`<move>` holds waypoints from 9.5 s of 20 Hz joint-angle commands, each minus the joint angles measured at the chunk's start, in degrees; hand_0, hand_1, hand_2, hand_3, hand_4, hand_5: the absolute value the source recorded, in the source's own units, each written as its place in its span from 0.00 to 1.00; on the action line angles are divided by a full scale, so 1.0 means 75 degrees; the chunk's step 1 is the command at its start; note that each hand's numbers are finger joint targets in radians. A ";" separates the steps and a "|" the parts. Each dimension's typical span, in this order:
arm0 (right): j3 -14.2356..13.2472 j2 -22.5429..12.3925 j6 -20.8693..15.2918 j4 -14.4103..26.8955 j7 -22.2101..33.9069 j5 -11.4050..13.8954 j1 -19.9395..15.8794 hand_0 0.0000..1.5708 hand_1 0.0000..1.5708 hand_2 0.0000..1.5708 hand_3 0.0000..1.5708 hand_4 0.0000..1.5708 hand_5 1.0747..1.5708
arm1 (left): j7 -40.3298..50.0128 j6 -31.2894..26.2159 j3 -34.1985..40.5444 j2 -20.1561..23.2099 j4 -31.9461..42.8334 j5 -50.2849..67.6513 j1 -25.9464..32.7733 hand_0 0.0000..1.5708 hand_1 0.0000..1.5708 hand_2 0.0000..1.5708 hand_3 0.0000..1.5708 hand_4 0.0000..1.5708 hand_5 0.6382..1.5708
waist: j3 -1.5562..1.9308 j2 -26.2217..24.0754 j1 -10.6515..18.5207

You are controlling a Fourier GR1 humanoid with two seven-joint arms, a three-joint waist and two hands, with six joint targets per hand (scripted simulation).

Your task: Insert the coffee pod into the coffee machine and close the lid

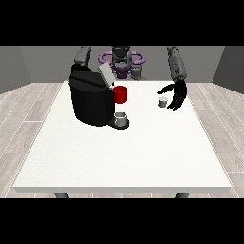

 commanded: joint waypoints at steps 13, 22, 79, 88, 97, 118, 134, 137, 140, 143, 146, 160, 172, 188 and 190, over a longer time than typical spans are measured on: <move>-0.0198 -0.0001 0.0289 0.0511 -0.0541 -0.0304 0.0340 0.00 0.00 0.00 0.00 0.32 1.00 | -0.0212 0.1867 -0.0429 -0.0606 0.0740 -0.1422 -0.0370 0.53 0.53 0.62 0.48 0.24 1.00 | 0.0005 -0.0369 -0.0032; -0.0378 -0.0197 0.0330 0.0204 -0.0212 -0.0458 -0.0192 0.00 0.00 0.00 0.00 0.27 1.00 | -0.0730 0.2093 -0.0472 -0.0211 0.1352 -0.1983 -0.0838 0.75 0.75 0.82 0.75 0.26 1.00 | 0.0003 0.0072 -0.0171; -0.0384 -0.0330 0.0322 0.0382 -0.0028 -0.0576 -0.1032 0.00 0.00 0.00 0.00 0.33 1.00 | 0.1074 -0.0217 0.0111 -0.0235 0.0522 -0.1991 -0.5165 0.78 0.78 0.82 0.77 0.33 1.00 | 0.0007 0.0472 -0.1321; -0.0411 -0.0297 0.0167 0.0209 0.0360 -0.0606 -0.1341 0.00 0.00 0.00 0.00 0.29 1.00 | 0.1068 -0.0282 0.0138 -0.0186 0.0639 -0.2094 -0.5465 0.76 0.76 0.81 0.76 0.32 1.00 | 0.0006 0.0539 -0.1373; -0.0377 -0.0079 0.0041 0.0525 -0.0222 -0.0517 -0.1069 0.00 0.00 0.00 0.00 0.28 1.00 | 0.0952 -0.0341 0.0017 -0.0328 0.0606 -0.2237 -0.5346 0.78 0.78 0.81 0.76 0.31 1.00 | 0.0007 0.0604 -0.1114; -0.0752 -0.0411 0.0221 0.0489 -0.0226 -0.0797 -0.1213 0.00 0.00 0.00 0.00 0.29 1.00 | 0.0515 -0.0368 0.0024 -0.0102 0.0619 -0.2456 -0.5076 0.67 0.67 0.71 0.61 0.23 1.00 | 0.0006 0.0674 -0.0941; -0.0280 -0.0087 -0.0175 0.0427 -0.0237 -0.0294 -0.0699 0.00 0.00 0.00 0.00 0.24 1.00 | 0.0527 -0.0836 -0.0306 0.0053 0.0783 -0.2983 -0.5145 0.00 0.00 0.00 0.00 0.00 1.00 | 0.0006 0.0419 -0.1102; -0.0183 0.0044 -0.0138 0.0503 -0.0442 -0.0286 -0.0353 0.00 0.00 0.00 0.00 0.26 1.00 | 0.0545 -0.0737 -0.0411 -0.0301 0.0670 -0.3020 -0.4808 0.00 0.00 0.00 0.00 0.00 1.00 | 0.0006 0.0027 -0.0938; -0.0482 -0.0232 -0.0005 0.0246 0.0228 -0.0625 -0.0730 0.00 0.00 0.00 0.00 0.24 1.00 | 0.0294 -0.0999 -0.0209 0.0037 0.0735 -0.2876 -0.4800 0.00 0.00 0.00 0.00 0.00 1.00 | 0.0003 -0.0090 -0.0859; -0.0492 -0.0126 -0.0056 0.0579 -0.0401 -0.0535 -0.0425 0.00 0.00 0.00 0.00 0.26 1.00 | 0.0628 -0.0926 -0.0418 -0.0277 0.0522 -0.3077 -0.4710 0.00 0.00 0.00 0.00 0.00 1.00 | 0.0005 -0.0309 -0.0710; -0.0378 -0.0034 0.0110 0.0501 -0.0606 -0.0603 -0.0062 0.00 0.00 0.00 0.00 0.28 1.00 | 0.0491 -0.1040 -0.0128 -0.0248 0.0469 -0.2780 -0.4587 0.00 0.00 0.00 0.00 0.00 1.00 | 0.0005 -0.0509 -0.0688; -0.0421 -0.0737 0.0830 0.0017 0.0161 -0.0839 0.0609 0.00 0.00 0.00 0.00 0.24 1.00 | -0.0061 -0.1240 0.1853 -0.2057 0.0461 0.0000 -0.2213 0.00 0.00 0.00 0.00 0.00 1.00 | -0.0003 -0.2884 0.0767; -0.0239 -0.1245 0.1408 -0.0353 0.0769 -0.0793 0.0163 0.00 0.00 0.00 0.00 0.00 1.00 | -0.0101 -0.1762 0.1958 -0.3048 -0.0263 0.1037 -0.0508 0.00 0.00 0.00 0.00 0.00 1.00 | 0.0004 -0.3550 0.1904; -0.0737 -0.1338 0.1743 0.1063 0.0247 -0.0800 -0.1438 0.00 0.00 0.00 0.00 0.00 1.00 | 0.0623 -0.1547 0.1067 -0.3402 -0.3126 0.2117 0.0555 0.00 0.00 0.00 0.00 0.00 1.00 | 0.0007 -0.2071 0.2385; -0.0836 -0.1324 0.1655 0.1383 0.0022 -0.0743 -0.1349 0.00 0.00 0.00 0.00 0.00 1.00 | 0.0580 -0.1612 0.1018 -0.3351 -0.3392 0.2157 0.0864 0.00 0.00 0.00 0.00 0.00 1.00 | 0.0007 -0.1940 0.2532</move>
